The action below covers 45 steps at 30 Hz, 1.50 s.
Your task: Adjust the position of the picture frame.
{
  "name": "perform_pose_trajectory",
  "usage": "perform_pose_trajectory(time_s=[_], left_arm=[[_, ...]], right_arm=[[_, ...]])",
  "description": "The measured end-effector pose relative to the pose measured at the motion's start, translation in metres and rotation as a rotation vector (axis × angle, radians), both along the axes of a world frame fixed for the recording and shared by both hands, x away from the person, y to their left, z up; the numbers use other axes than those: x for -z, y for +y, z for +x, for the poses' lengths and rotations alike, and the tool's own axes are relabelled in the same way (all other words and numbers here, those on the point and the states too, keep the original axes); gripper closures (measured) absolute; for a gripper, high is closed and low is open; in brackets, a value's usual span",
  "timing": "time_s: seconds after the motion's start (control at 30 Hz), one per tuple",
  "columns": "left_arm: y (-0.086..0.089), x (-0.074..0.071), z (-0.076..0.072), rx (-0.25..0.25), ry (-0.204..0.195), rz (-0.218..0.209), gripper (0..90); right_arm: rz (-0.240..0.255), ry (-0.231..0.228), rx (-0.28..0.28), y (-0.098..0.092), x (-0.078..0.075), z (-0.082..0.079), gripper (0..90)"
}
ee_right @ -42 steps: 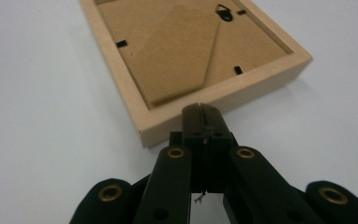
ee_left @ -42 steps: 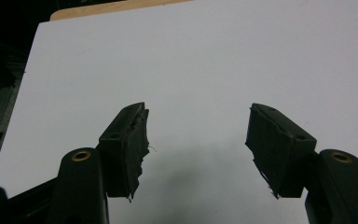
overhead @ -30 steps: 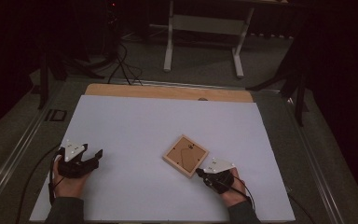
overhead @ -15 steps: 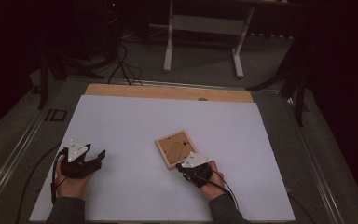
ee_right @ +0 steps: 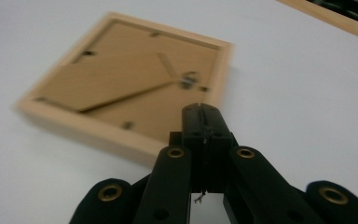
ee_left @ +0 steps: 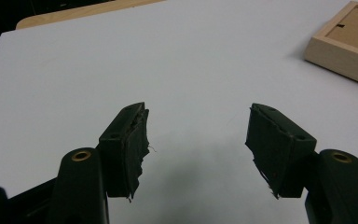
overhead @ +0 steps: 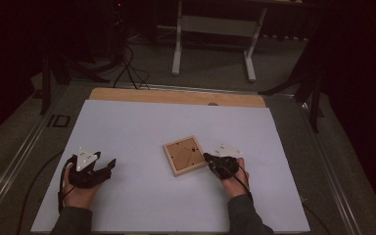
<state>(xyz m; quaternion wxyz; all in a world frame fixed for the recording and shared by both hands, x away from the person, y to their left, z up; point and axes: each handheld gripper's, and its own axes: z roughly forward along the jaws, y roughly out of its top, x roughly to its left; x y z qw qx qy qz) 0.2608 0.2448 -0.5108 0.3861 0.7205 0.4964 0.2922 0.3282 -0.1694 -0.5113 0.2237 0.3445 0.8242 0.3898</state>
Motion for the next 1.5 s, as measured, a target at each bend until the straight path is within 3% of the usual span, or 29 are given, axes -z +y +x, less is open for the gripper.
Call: perform_pose_trajectory(time_s=[0.13,0.23,0.43,0.63,0.73,0.9,0.97,1.23,1.5], left_arm=[[-0.001,0.0,0.0,0.005,-0.001,-0.001,38.2],[-0.001,-0.001,-0.001,0.008,0.001,-0.007,38.2],[-0.002,-0.002,-0.001,0.014,0.0,-0.028,38.2],[-0.006,-0.002,-0.001,0.03,0.005,-0.027,38.5],[-0.009,-0.003,-0.001,0.043,0.009,-0.046,38.6],[-0.017,-0.004,-0.002,0.086,0.016,-0.055,39.2],[-0.021,-0.004,0.0,0.121,0.025,-0.083,41.8],[-0.051,-0.002,0.005,0.229,0.044,-0.061,43.9],[-0.082,0.011,0.015,0.314,0.113,-0.016,44.7]], right_arm=[[-0.023,0.01,0.053,-0.002,0.004,0.01,89.5],[-0.028,0.049,0.067,-0.001,0.01,0.016,89.5],[-0.018,0.077,0.045,0.0,0.013,0.017,89.6],[-0.026,0.072,-0.001,0.011,0.013,0.012,89.6],[-0.028,0.068,-0.025,0.017,0.013,0.008,89.6],[-0.04,0.055,-0.053,0.027,0.014,0.004,89.6],[-0.041,0.054,-0.061,0.029,0.014,0.003,89.5],[-0.03,0.054,-0.081,0.033,0.015,0.002,89.5],[-0.019,0.058,-0.099,0.036,0.015,0.002,89.5]])
